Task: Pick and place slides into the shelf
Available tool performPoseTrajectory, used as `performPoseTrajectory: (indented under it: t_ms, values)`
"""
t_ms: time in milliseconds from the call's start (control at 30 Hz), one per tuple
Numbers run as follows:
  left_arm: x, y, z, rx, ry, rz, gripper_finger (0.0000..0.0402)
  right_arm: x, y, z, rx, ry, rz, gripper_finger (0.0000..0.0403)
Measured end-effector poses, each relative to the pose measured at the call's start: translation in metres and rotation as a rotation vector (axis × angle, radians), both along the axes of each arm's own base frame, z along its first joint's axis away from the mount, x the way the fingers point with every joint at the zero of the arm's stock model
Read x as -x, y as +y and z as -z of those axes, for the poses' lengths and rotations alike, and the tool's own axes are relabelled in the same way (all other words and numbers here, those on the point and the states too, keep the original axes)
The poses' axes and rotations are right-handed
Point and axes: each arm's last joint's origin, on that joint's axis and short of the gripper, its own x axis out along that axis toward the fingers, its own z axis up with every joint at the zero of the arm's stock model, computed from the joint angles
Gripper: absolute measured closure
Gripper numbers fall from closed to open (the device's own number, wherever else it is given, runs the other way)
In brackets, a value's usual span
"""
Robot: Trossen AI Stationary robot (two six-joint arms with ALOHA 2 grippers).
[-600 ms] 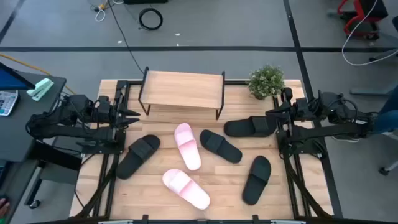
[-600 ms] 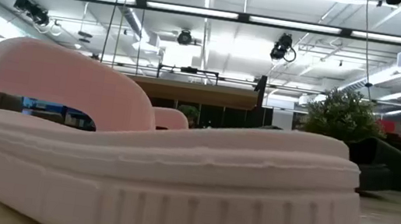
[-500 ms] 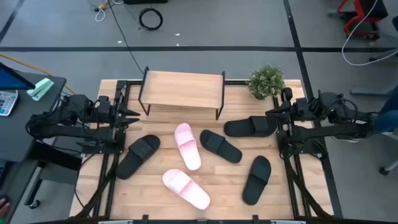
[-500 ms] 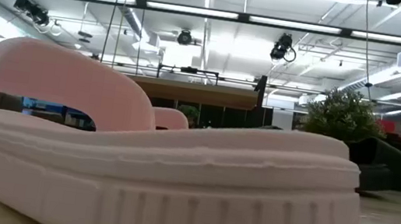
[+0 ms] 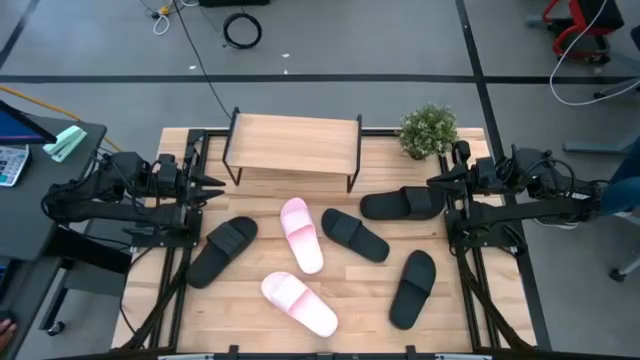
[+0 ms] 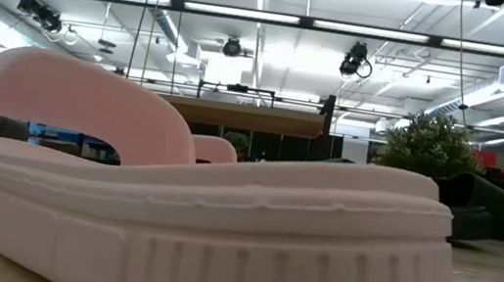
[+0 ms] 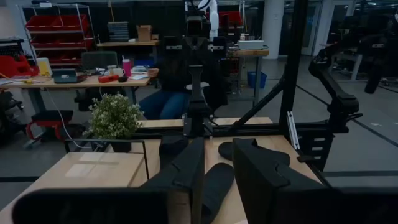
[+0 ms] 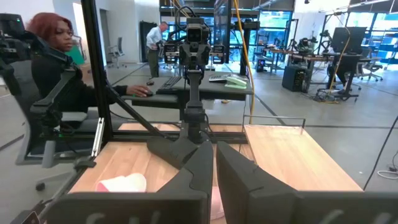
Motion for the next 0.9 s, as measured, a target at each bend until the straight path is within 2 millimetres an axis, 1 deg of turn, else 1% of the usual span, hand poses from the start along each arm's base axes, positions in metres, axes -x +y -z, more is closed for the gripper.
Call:
performPoseTrajectory:
  t_ms: [367, 900]
  values:
    - [0.0, 0.0, 0.0, 0.0, 0.0, 0.0, 0.0321, 0.0, 0.0, -0.0001, 0.0, 0.0, 0.0, 0.0376]
    - [0.0, 0.0, 0.0, 0.0, 0.0, 0.0, 0.0312, 0.0, 0.0, -0.0001, 0.0, 0.0, 0.0, 0.0376]
